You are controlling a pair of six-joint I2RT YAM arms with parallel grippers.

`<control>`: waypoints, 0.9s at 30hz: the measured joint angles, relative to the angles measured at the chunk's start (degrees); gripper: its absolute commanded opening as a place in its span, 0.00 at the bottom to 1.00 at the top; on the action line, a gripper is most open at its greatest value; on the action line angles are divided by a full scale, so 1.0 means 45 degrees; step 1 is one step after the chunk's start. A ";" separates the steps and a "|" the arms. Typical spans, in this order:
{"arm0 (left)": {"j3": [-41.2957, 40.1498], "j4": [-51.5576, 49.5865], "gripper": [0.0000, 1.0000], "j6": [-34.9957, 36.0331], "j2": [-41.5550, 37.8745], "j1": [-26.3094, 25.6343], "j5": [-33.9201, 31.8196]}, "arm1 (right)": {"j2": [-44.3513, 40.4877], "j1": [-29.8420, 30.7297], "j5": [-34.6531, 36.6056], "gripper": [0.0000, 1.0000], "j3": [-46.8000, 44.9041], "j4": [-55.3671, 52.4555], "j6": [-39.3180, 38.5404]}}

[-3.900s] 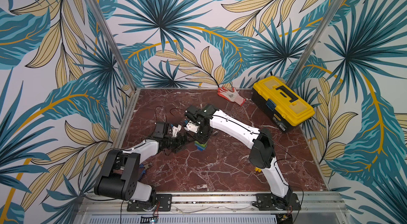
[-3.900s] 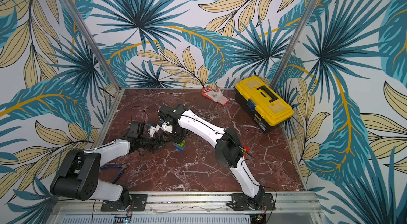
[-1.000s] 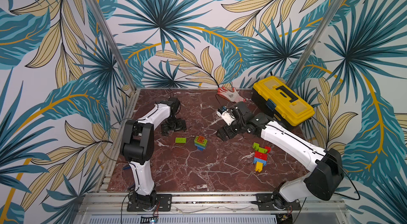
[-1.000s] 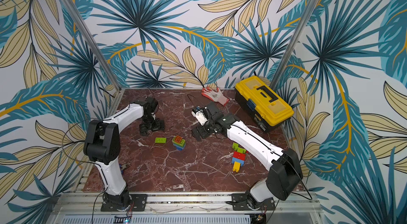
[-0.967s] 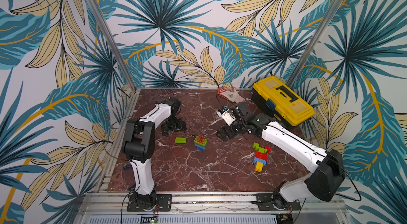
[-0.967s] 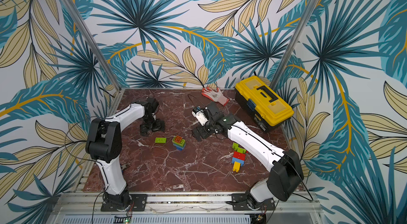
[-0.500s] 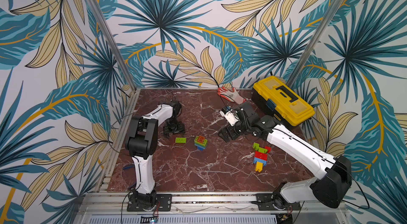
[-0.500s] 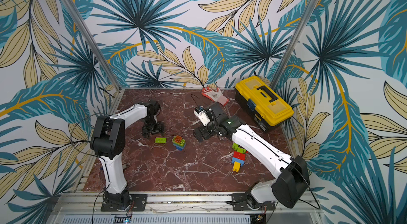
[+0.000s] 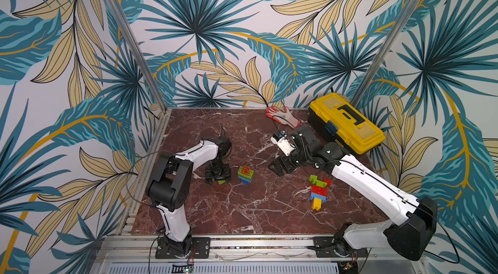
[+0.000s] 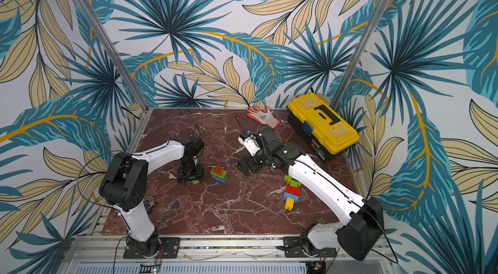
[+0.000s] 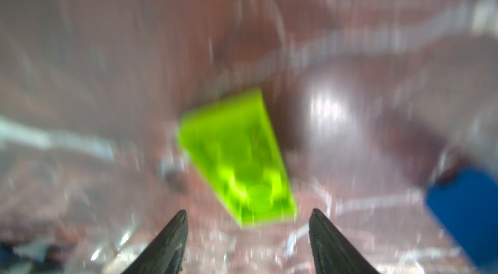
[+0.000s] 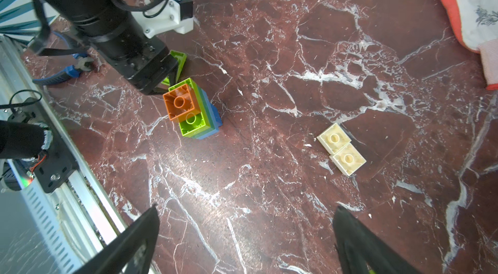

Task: Assemble a carrot with lego
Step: Move the lego brick at the center of the board, then pick up the lego brick from the center of the board.

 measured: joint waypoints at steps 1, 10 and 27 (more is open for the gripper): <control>-0.0204 -0.0034 0.72 -0.0097 -0.0325 -0.0087 0.0034 | -0.0005 0.0034 -0.0049 0.97 0.0010 -0.0078 -0.0024; -0.0636 0.0194 0.89 -0.0835 -0.4410 0.1472 0.0393 | 0.1069 0.2482 0.0500 0.90 0.2725 -0.1001 0.0219; -0.3487 0.3293 0.93 -0.1501 -1.0846 1.0171 0.6178 | 1.3138 0.5357 0.1423 0.59 1.4494 -0.2948 0.3283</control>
